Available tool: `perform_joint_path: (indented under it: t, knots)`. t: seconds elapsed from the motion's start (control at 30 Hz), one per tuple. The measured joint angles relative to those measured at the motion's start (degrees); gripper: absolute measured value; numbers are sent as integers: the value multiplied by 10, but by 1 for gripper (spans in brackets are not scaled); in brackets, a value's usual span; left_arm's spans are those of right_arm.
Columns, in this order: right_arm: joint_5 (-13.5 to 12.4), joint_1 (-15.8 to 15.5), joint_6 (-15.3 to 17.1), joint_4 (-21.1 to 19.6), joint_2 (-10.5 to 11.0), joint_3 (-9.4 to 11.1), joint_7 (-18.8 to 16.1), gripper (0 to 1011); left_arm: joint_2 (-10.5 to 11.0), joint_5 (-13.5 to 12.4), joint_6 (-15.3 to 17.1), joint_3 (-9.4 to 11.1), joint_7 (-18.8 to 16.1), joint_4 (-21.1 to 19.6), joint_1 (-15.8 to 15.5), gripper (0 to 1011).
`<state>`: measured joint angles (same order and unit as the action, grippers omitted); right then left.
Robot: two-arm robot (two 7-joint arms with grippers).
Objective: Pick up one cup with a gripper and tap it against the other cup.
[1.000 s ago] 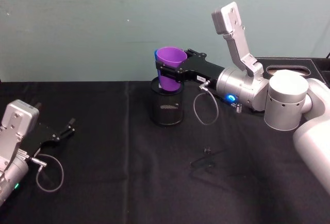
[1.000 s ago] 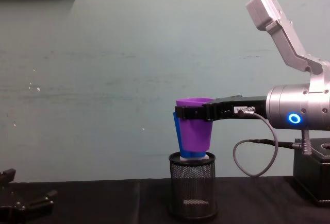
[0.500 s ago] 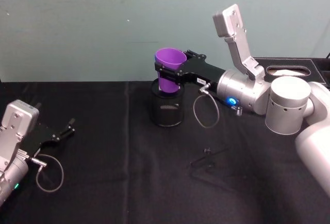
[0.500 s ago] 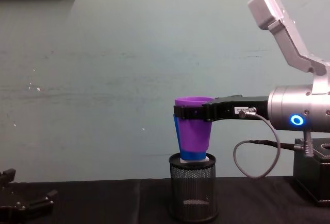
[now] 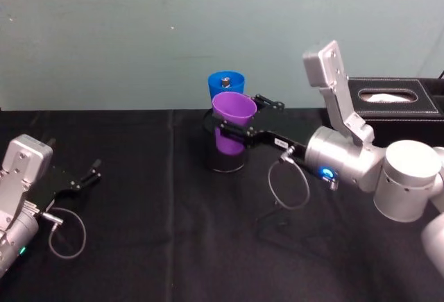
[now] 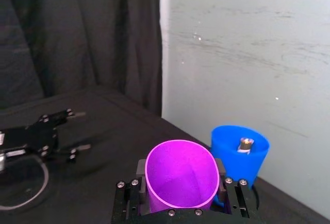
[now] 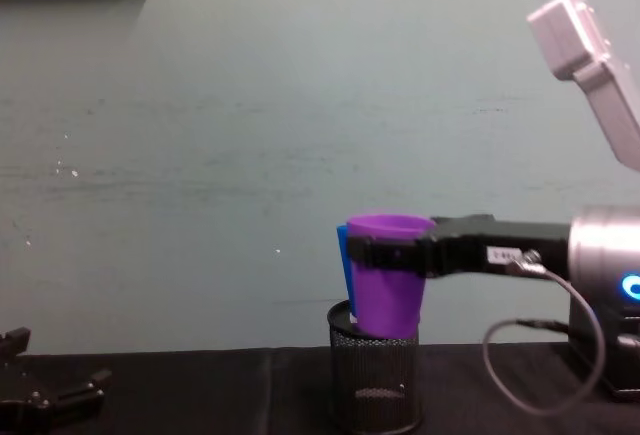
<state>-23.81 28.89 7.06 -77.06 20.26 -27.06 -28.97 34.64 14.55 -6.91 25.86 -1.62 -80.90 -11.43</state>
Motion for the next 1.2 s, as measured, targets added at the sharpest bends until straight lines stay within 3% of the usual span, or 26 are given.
perform_joint_path:
  t: [0.27,0.63,0.87,1.2]
  knots:
    - [-9,-65,-40,-45,33,0,-12,739,0,0,0,0,0,0,0,1000]
    - [13,-131,-113,-50,45,-3,-9,741,0,0,0,0,0,0,0,1000]
    - [33,-153,-147,-31,43,1,-7,741,0,0,0,0,0,0,0,1000]
    - [50,-155,-173,4,25,12,-5,741,0,0,0,0,0,0,0,1000]
